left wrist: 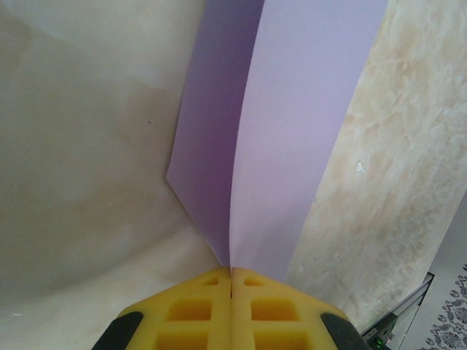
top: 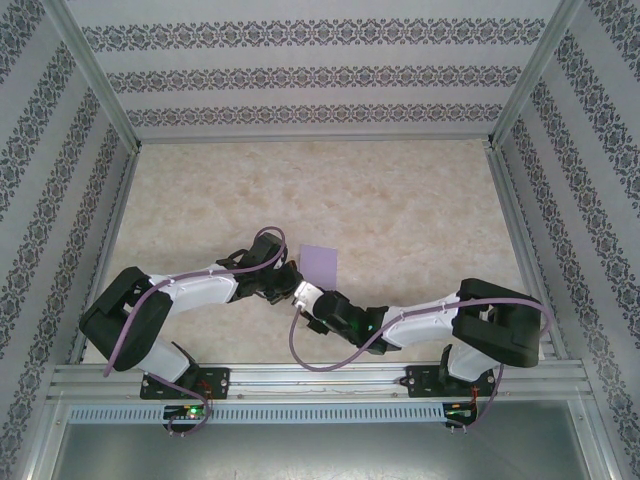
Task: Fold a paper plane with a square sheet of paper (fold left side to right side)
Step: Third fold the triangle at the center of the table.
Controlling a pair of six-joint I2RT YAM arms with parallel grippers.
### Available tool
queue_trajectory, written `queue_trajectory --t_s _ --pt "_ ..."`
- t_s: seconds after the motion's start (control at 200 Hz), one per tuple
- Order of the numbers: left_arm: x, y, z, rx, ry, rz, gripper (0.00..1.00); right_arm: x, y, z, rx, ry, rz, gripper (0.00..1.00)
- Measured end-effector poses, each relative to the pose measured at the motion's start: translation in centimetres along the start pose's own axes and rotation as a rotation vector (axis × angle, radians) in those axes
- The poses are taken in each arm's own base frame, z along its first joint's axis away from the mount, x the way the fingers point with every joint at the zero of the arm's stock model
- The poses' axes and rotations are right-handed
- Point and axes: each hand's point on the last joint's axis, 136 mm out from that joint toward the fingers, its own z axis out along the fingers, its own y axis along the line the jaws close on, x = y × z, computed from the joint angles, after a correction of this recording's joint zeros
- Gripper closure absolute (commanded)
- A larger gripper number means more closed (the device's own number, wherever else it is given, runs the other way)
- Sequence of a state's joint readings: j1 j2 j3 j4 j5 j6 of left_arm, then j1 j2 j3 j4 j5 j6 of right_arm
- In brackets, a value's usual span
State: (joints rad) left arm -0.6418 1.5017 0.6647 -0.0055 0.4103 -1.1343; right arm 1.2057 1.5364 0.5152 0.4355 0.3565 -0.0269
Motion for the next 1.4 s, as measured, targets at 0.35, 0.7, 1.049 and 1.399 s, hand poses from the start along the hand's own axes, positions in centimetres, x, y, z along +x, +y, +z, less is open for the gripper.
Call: queue_trajectory --t_s 0.35,0.7,1.049,1.399 --pt "-0.8 -0.4 -1.4 0.004 -0.046 0.023 0.7 1.4 -0.2 -0.5 -0.108 0.019 0.133 1.0" --pt "-3.3 -1.5 -3.1 -0.007 -0.079 0.106 0.75 1.9 0.4 -0.8 -0.231 0.041 0.301 1.0" --pt "-5.1 -3.1 -0.7 -0.048 -0.03 0.22 0.74 1.3 0.1 -0.3 -0.264 0.047 0.434 1.0" --pt "-5.9 -2.3 0.8 -0.058 0.013 0.227 0.74 0.9 0.2 1.4 -0.268 0.073 0.491 1.0"
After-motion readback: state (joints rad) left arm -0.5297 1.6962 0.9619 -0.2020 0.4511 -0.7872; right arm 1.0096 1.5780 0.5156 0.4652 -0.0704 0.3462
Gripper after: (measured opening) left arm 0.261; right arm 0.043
